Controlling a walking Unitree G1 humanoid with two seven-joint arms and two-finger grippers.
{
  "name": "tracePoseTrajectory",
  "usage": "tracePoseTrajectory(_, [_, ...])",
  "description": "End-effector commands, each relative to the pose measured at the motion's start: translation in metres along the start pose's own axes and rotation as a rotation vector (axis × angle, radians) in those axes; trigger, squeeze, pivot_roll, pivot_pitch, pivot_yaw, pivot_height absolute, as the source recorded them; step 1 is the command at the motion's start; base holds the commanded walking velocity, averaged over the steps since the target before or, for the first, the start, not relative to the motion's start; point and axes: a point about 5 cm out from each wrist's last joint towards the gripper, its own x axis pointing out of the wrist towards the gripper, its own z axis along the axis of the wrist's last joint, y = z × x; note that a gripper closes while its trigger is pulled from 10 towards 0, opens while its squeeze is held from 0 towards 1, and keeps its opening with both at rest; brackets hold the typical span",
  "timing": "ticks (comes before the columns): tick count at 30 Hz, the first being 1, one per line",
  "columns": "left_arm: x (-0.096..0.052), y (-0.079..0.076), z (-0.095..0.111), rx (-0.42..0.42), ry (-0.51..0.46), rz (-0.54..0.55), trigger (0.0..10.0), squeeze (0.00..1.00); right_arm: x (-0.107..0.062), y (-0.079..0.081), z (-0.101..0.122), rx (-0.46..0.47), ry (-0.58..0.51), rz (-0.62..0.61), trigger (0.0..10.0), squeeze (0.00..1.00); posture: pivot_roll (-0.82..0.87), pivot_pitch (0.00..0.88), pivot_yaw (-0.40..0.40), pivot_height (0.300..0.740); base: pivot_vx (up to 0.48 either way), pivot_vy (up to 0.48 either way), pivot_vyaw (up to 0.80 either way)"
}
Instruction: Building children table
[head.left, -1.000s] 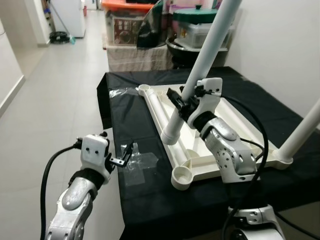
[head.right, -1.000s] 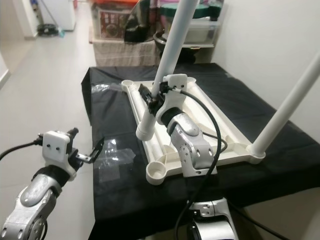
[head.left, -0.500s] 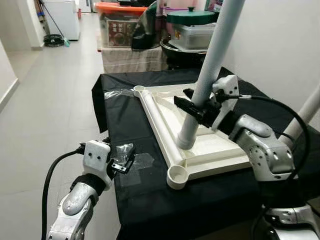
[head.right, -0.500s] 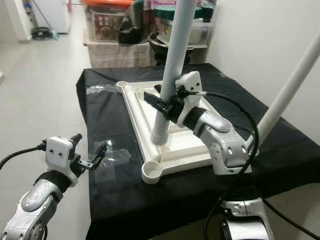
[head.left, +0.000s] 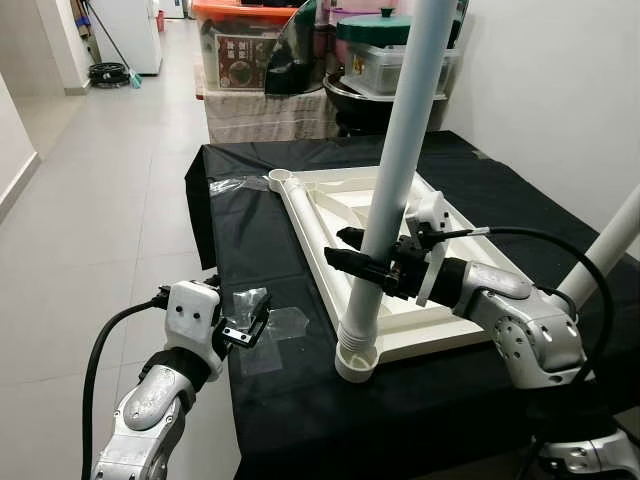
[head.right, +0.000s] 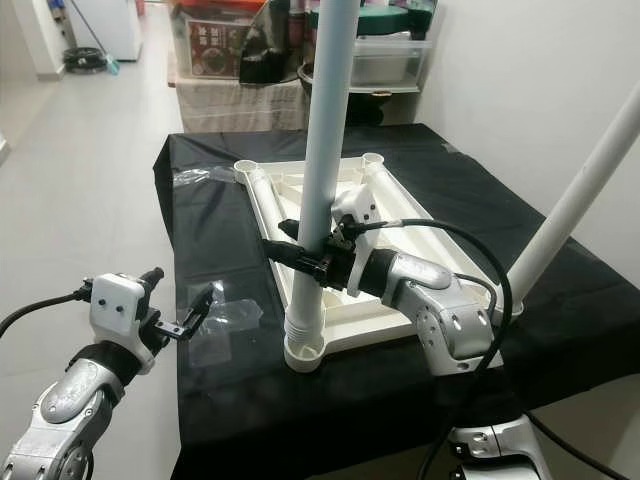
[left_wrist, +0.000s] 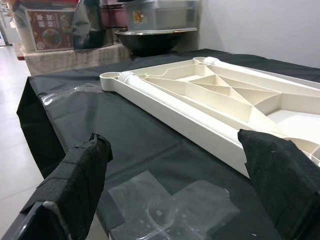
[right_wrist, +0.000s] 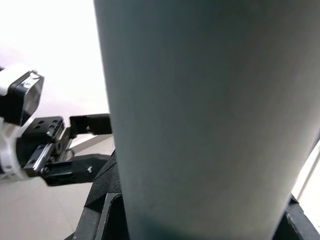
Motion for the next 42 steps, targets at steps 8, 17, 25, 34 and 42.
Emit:
tracePoseTrajectory(8, [-0.002,0.006,-0.005,-0.004,0.025,0.014,10.0,0.00,-0.006,0.012,-0.014,0.002,0.046,0.043,10.0,0.00,0.11,0.000,-0.084,0.740,0.000,0.000,0.00])
tracePoseTrajectory(17, [-0.001,0.007,-0.005,0.000,0.023,0.015,10.0,0.00,-0.004,0.013,-0.026,0.004,0.060,0.013,10.0,0.00,0.11,0.000,-0.081,0.740,0.000,0.000,0.00])
tracePoseTrajectory(25, [-0.001,0.005,-0.005,-0.002,0.024,0.009,10.0,0.00,0.000,0.003,-0.030,0.015,0.076,-0.042,10.0,0.00,0.12,0.000,-0.085,0.740,0.000,0.000,0.00])
tracePoseTrajectory(34, [-0.003,0.003,-0.007,-0.005,0.031,0.014,10.0,0.00,0.004,0.001,-0.041,0.084,0.122,-0.036,10.0,0.00,0.12,0.000,-0.095,0.740,0.000,0.000,0.00])
tracePoseTrajectory(42, [-0.003,0.003,-0.007,-0.005,0.033,0.013,10.0,0.00,0.005,0.010,-0.045,0.086,0.113,-0.035,10.0,0.00,0.12,0.000,-0.091,0.740,0.000,0.000,0.00])
